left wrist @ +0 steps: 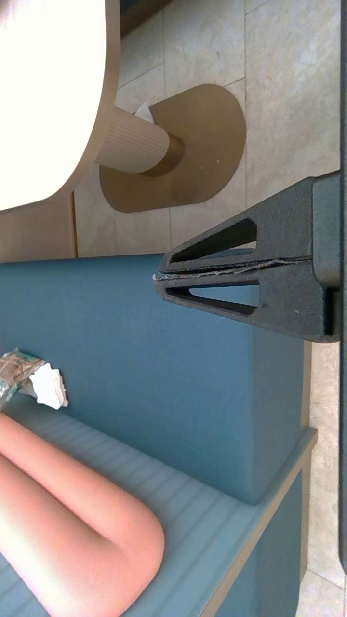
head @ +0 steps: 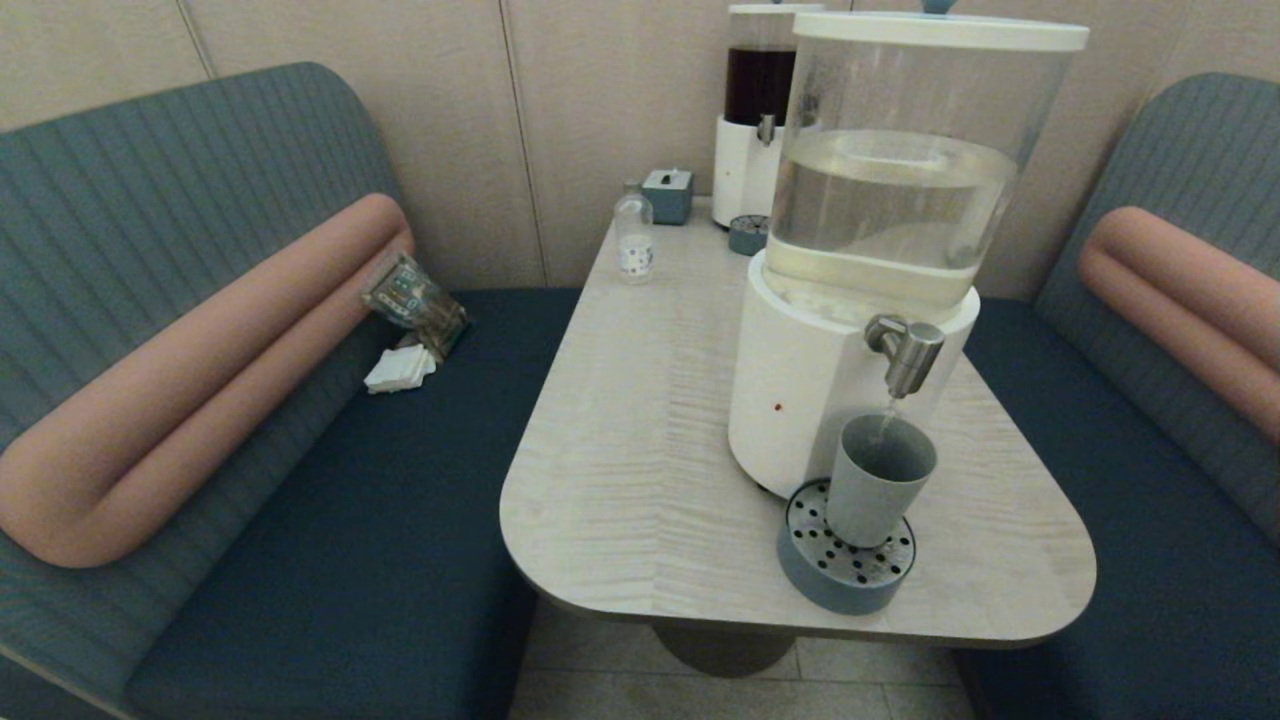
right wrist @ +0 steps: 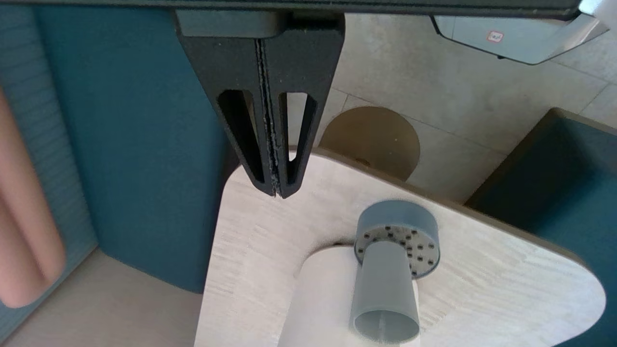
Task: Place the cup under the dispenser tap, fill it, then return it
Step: Turn off the faucet
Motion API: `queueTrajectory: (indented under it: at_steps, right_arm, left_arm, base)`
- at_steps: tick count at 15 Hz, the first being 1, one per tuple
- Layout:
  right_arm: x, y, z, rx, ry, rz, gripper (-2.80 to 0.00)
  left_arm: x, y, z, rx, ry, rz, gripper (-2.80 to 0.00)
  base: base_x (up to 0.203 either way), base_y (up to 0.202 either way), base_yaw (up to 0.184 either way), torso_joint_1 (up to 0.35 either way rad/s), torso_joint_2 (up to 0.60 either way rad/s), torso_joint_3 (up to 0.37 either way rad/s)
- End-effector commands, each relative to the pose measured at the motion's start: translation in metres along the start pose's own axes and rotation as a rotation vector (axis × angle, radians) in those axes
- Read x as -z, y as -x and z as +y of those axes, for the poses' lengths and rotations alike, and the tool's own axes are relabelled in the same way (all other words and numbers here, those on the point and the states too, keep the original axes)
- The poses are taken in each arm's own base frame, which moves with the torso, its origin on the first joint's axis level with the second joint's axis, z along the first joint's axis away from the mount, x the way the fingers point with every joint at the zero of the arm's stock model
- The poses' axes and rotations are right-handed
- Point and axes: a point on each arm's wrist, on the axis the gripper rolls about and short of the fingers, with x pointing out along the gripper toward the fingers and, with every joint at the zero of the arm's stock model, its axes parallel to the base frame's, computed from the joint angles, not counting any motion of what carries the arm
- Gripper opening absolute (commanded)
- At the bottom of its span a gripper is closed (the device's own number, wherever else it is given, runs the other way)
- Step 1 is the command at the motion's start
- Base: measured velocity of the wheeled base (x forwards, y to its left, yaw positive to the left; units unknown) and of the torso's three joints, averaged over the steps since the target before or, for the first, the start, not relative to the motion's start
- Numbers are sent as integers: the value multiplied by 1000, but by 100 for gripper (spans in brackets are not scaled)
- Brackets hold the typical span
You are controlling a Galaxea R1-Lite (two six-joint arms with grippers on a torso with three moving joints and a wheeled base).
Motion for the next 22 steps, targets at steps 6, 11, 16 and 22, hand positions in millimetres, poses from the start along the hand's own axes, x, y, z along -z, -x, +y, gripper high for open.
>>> queueTrajectory:
  at_steps: [6, 11, 16, 22]
  right_arm:
    - [61, -14, 8, 217, 3, -196, -280]
    - [109, -41, 16, 205, -15, -116, -280]
    - [113, -42, 17, 150, -99, -104, -280]
    - [119, -42, 19, 130, -167, -25, -280]
  left_arm:
    - [0, 0, 0, 1, 0, 1, -280]
    - [0, 0, 0, 1, 0, 1, -280]
    - [0, 0, 0, 1, 0, 2, -280]
    - [0, 0, 0, -2, -7, 4, -280]
  base:
    - [0, 0, 0, 0, 0, 0]
    - [0, 0, 0, 0, 0, 0]
    - [0, 0, 0, 0, 0, 0]
    - [0, 0, 0, 0, 0, 0]
